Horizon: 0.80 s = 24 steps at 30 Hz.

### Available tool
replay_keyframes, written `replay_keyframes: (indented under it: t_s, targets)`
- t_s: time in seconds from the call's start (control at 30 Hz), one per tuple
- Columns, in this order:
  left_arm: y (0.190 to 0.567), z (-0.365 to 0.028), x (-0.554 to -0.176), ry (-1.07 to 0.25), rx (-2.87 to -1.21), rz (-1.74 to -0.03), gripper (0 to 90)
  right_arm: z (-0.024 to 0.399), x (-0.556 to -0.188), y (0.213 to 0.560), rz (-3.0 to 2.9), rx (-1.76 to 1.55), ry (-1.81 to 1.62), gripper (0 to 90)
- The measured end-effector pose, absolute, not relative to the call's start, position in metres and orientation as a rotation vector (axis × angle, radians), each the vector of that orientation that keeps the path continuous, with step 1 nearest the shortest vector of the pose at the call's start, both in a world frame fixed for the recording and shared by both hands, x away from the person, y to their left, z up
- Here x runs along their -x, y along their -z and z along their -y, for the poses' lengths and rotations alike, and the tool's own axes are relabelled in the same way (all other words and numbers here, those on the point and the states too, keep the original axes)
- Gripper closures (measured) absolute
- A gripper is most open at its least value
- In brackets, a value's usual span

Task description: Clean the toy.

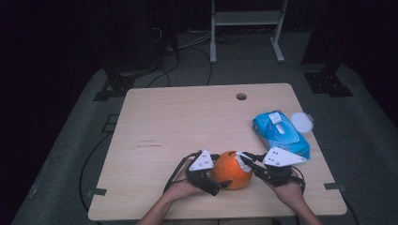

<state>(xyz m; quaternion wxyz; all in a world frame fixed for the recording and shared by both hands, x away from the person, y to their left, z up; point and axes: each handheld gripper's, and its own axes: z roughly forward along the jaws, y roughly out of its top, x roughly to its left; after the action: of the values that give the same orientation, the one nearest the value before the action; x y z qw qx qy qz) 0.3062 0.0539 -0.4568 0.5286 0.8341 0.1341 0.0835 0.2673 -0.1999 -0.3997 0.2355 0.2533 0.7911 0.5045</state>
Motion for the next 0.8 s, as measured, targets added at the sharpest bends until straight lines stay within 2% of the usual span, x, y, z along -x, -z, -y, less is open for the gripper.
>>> replay_keyframes:
  t_s: [0.17, 0.5, 0.67, 0.7, 0.8]
  targets:
    - [0.456, -0.055, -0.305, -0.213, -1.984, -0.33, 13.7, 0.203, -0.265, 0.398, -2.196, -0.673, -1.391, 76.7]
    - [0.456, -0.055, -0.307, -0.175, -1.984, -0.349, 14.7, 0.213, -0.264, 0.4, -2.291, -0.616, -1.436, 67.6]
    - [0.458, -0.05, -0.304, -0.184, -2.006, -0.336, 12.0, 0.208, -0.266, 0.407, -2.317, -0.607, -1.384, 67.2]
    - [0.458, -0.05, -0.303, -0.189, -2.008, -0.339, 13.1, 0.206, -0.266, 0.408, -2.32, -0.612, -1.375, 68.7]
    - [0.453, -0.05, -0.301, -0.234, -1.997, -0.345, 26.1, 0.202, -0.264, 0.409, -2.289, -0.654, -1.349, 74.5]
